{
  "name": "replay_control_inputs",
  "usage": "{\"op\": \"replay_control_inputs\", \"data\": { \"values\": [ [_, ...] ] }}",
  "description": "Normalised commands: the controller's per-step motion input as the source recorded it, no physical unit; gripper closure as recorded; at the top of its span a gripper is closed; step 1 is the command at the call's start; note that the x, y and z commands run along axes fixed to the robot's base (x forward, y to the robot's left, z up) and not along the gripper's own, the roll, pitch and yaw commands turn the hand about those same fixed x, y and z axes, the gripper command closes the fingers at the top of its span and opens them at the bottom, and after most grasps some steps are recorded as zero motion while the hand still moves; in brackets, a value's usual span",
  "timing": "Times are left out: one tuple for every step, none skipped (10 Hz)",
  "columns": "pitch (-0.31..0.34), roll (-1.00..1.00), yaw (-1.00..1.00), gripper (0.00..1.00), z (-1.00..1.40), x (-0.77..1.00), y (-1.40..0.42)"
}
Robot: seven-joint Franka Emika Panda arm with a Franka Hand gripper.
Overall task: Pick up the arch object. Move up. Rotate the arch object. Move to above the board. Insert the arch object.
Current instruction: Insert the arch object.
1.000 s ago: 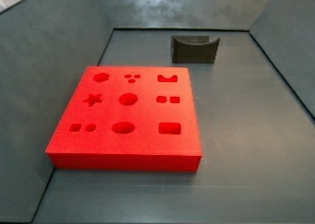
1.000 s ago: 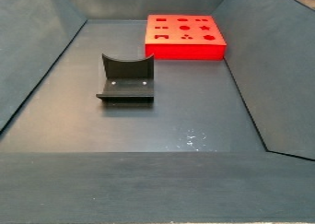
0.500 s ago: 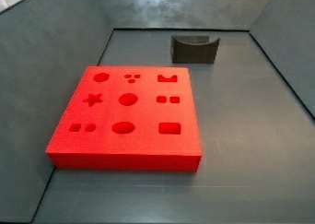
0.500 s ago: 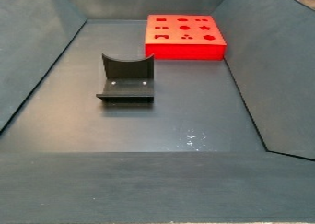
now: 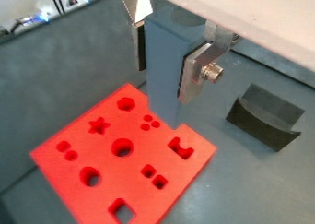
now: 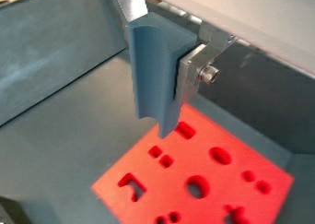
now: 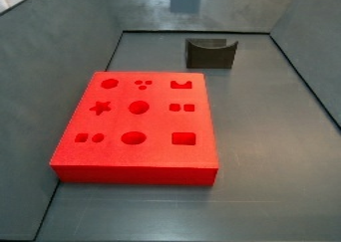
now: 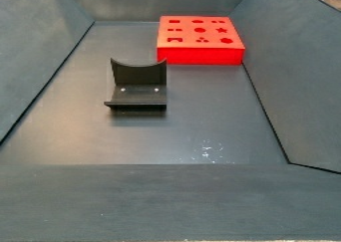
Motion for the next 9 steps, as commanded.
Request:
{"op": "replay_control_inputs", "data": {
  "values": [
    [-0.119, 0.16, 0.19, 1.00, -0.81, 0.02, 0.33],
    [-0.156, 0.13, 0.21, 1.00, -0.82, 0.00, 0.18],
    [-0.144, 0.15, 0.17, 1.00, -0.83, 0.00, 0.15],
    [-0.111, 0.18, 0.04, 1.00, -0.85, 0.00, 0.13],
    [-0.139, 0.04, 0.00, 1.00, -0.90, 0.00, 0.27],
    [-0.113, -0.01, 0.00, 1.00, -0.94, 0.05, 0.29],
    [-0.017, -0.12, 0.00, 1.00, -0.92, 0.03, 0.21],
    [0.000, -0.12, 0.00, 1.00, -0.93, 0.03, 0.11],
    [0.000, -0.14, -0.04, 1.00, -0.88, 0.06, 0.03]
  ]
}}
